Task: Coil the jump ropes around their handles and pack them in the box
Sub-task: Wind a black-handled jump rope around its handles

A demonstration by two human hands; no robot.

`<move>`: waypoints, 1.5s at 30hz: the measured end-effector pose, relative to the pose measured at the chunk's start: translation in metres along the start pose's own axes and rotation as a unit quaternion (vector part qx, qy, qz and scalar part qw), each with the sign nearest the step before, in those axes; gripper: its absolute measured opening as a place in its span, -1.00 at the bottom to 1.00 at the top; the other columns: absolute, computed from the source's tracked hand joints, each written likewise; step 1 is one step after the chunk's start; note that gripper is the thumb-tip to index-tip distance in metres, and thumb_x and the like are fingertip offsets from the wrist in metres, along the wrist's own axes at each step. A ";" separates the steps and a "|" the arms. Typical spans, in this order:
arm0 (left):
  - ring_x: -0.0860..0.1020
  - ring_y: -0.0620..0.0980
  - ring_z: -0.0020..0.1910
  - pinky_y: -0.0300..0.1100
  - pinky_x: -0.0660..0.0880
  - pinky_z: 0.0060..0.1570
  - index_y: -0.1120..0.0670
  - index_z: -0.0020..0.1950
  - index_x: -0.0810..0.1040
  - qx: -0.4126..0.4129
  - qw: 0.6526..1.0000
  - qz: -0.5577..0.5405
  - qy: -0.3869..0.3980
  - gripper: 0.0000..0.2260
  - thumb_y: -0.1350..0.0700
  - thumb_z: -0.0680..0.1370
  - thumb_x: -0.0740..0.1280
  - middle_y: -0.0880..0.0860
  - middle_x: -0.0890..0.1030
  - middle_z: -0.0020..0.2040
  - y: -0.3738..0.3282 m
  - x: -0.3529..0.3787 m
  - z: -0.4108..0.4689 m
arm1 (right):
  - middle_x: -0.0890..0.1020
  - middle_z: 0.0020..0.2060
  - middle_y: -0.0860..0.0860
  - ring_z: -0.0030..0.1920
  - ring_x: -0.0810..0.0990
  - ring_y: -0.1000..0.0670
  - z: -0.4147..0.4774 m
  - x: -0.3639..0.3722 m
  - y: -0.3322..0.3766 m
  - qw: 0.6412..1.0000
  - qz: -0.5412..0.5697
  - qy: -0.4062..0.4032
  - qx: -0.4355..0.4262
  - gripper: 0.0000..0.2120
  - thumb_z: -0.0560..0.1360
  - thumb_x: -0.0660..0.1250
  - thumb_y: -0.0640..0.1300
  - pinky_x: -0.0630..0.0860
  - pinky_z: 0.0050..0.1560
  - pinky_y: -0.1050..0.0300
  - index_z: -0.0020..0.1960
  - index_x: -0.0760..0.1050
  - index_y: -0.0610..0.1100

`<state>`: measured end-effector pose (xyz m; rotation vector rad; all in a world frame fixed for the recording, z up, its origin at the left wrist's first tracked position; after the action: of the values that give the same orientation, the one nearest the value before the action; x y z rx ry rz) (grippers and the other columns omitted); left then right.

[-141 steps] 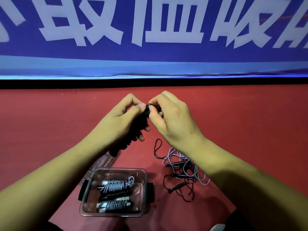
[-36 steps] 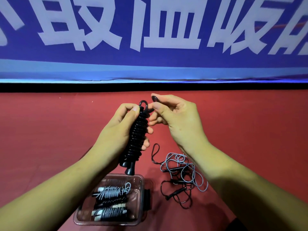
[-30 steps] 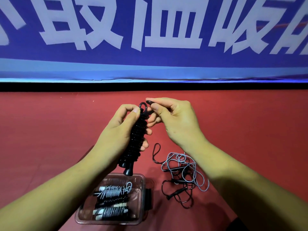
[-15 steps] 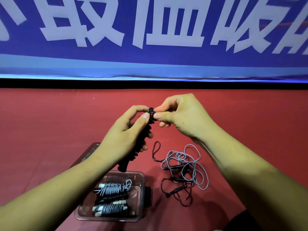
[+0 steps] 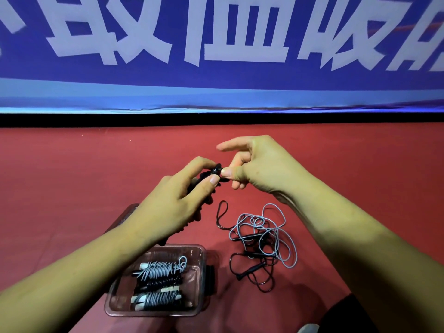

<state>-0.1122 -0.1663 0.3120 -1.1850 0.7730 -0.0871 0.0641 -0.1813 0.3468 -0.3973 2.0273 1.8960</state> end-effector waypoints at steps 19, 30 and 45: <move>0.59 0.24 -0.39 -0.11 0.41 -0.55 -0.06 0.11 0.36 -0.026 0.995 -0.089 -0.047 -0.85 -0.10 0.65 0.15 0.12 0.63 -0.20 0.000 -0.007 0.005 | 0.65 -0.39 -0.07 -0.46 0.60 0.02 0.001 0.026 -0.001 0.984 0.023 -0.144 -0.106 -0.80 0.42 0.50 -0.19 0.50 -0.42 0.10 -0.26 0.50 -0.20; 0.51 -0.04 -0.36 -0.30 0.34 -0.51 -0.02 0.16 0.43 -0.025 0.995 -0.053 0.084 -0.69 -0.12 0.50 0.33 0.13 0.64 -0.16 0.012 -0.029 0.014 | 0.57 -0.39 -0.10 -0.40 0.52 0.03 0.013 0.030 -0.015 0.982 0.189 0.008 -0.009 -0.84 0.53 0.39 -0.17 0.38 -0.43 0.22 -0.20 0.56 -0.21; 0.55 0.02 -0.27 -0.27 0.60 -0.31 0.22 0.09 0.53 -0.318 0.931 -0.179 0.023 -0.81 0.43 0.55 0.25 0.16 0.58 -0.15 0.134 -0.059 0.028 | 0.48 0.25 -0.36 -0.19 0.69 -0.15 0.049 0.083 -0.114 0.903 0.308 -0.071 0.291 -0.68 0.49 0.42 -0.28 0.65 -0.29 0.18 0.16 0.45 -0.41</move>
<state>-0.1830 -0.0631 0.2307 -1.9441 0.6320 -0.1741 0.0397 -0.1388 0.2063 0.5812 2.6655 1.3999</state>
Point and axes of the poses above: each hand's wrist, its own z-axis towards the middle knuckle, its own x-axis out of the palm, y = z × x, the point moved 2 cm from there along z, towards the middle knuckle
